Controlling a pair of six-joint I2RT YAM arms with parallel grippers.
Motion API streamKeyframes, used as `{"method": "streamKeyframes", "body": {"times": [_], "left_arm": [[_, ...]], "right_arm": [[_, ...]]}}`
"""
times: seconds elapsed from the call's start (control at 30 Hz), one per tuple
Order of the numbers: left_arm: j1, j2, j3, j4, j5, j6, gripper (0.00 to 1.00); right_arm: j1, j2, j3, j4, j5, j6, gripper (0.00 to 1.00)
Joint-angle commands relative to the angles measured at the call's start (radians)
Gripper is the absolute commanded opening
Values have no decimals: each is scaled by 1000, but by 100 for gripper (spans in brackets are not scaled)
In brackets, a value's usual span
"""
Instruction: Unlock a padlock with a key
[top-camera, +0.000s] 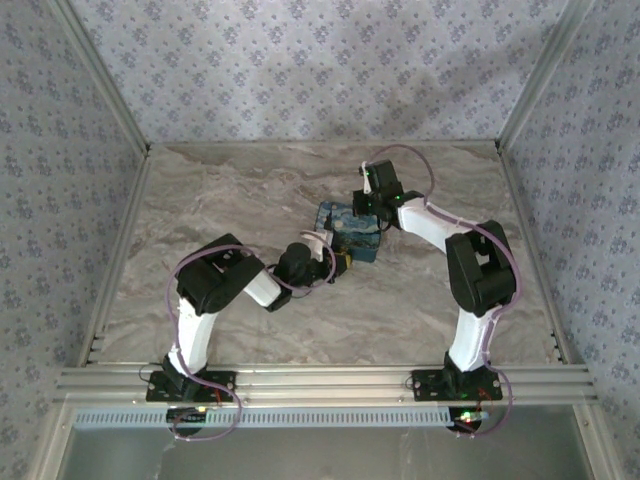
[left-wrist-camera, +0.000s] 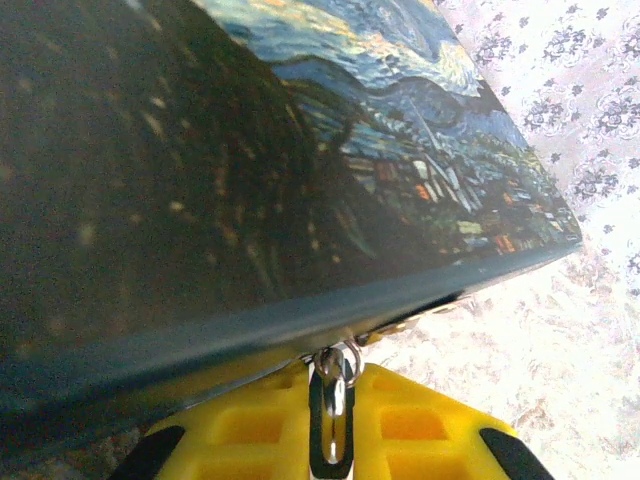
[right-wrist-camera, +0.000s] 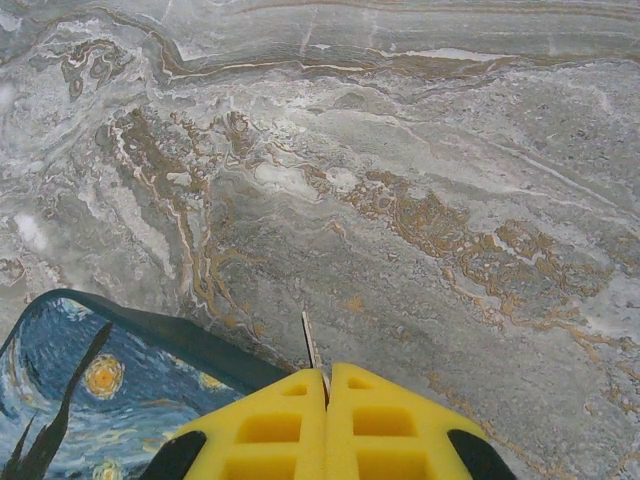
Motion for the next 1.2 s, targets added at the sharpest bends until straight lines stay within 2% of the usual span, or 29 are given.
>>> {"method": "streamKeyframes", "body": {"times": [0.0, 0.1, 0.27, 0.77, 0.97, 1.07, 1.17], "left_arm": [[12, -33, 3, -88, 6, 22, 15], [10, -20, 9, -72, 2, 12, 30], [-3, 11, 35, -70, 10, 9, 41], [-37, 34, 37, -119, 33, -18, 46], [-56, 18, 20, -157, 5, -15, 54], [-57, 13, 19, -162, -29, -17, 52], [-54, 10, 22, -171, -84, -22, 44]], "right_arm": [[-9, -59, -15, -23, -13, 7, 0], [-10, -75, -25, -15, -20, 15, 0], [-10, -75, -29, -16, -14, 16, 0], [-12, -66, -38, -1, -11, 25, 0], [-10, -65, -46, 4, -13, 27, 0], [-10, -66, -47, 7, -14, 32, 0], [-9, -72, -50, 9, -16, 33, 0]]}}
